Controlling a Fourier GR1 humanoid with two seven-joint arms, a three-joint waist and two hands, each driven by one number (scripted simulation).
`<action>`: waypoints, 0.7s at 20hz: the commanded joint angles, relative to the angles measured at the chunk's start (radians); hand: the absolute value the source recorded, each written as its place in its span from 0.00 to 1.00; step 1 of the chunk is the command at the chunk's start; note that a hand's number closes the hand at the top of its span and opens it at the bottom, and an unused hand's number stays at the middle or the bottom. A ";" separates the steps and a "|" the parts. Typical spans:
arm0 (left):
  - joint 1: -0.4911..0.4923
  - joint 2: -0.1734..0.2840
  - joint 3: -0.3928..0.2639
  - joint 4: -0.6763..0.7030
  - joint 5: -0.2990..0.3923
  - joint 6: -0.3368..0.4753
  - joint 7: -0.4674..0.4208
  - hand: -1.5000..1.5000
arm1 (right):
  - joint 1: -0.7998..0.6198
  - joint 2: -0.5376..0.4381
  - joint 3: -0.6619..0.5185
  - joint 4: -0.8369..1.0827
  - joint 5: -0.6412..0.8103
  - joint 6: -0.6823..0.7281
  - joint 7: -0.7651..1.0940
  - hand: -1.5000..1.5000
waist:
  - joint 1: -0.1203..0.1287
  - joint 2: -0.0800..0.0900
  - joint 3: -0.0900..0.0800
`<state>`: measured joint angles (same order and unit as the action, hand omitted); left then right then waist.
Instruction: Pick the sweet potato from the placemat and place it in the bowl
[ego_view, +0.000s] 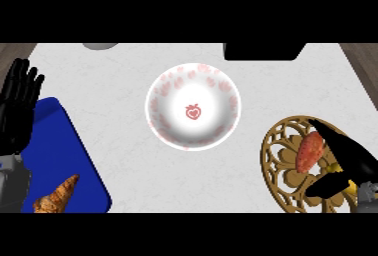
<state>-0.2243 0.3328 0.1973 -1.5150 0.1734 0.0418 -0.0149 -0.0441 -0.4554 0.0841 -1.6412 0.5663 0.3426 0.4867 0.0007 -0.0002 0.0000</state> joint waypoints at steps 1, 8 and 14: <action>-0.012 0.012 0.045 0.083 0.027 -0.062 -0.049 0.50 | -0.035 0.037 -0.006 0.071 0.044 0.016 -0.020 0.00 | -0.001 0.001 0.000; 0.005 -0.022 0.015 -0.052 -0.039 0.007 0.046 0.50 | -0.033 0.062 -0.053 0.161 0.094 0.017 -0.079 0.00 | 0.000 0.000 0.000; -0.002 0.005 0.066 -0.033 -0.005 -0.051 0.050 0.50 | -0.044 0.102 -0.069 0.198 0.142 0.013 -0.068 0.00 | -0.001 0.000 0.000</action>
<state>-0.2259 0.3205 0.2348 -1.5338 0.1556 0.0137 0.0088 -0.0993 -0.3736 0.0238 -1.4416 0.6812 0.3476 0.4159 0.0007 0.0001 0.0001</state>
